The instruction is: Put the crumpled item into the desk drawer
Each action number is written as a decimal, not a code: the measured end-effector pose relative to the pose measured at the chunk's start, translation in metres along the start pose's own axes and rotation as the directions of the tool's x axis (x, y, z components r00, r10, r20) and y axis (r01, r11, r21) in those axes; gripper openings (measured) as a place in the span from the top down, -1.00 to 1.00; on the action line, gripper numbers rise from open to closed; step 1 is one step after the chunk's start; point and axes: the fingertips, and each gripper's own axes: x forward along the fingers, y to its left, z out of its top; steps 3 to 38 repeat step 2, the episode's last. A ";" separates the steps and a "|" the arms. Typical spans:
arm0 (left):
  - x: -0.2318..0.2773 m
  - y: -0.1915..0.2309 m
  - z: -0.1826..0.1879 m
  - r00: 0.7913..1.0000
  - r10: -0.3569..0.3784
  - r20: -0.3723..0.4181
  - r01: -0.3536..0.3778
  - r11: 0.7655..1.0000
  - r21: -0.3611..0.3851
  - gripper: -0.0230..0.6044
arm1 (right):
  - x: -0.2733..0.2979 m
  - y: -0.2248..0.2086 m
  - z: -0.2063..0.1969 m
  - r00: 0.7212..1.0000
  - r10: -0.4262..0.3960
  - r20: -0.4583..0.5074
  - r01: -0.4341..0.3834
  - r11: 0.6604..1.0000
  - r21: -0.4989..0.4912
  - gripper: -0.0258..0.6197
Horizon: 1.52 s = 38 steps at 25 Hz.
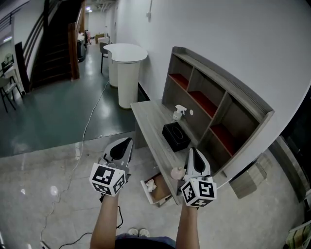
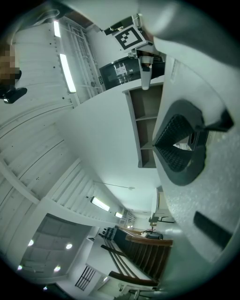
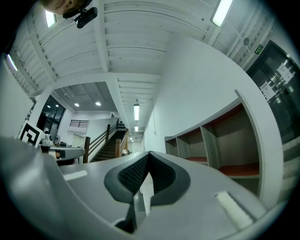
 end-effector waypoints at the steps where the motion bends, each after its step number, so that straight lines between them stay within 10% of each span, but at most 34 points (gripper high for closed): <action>1: 0.000 0.001 -0.001 1.000 0.003 -0.001 -0.003 1.000 -0.001 0.92 | 0.001 0.000 -0.001 1.000 0.002 -0.002 -0.002 1.000 0.000 0.89; 38: 0.000 0.001 -0.002 1.000 0.005 -0.003 -0.005 1.000 -0.002 0.92 | 0.001 0.000 -0.002 1.000 0.004 -0.004 -0.004 1.000 0.000 0.89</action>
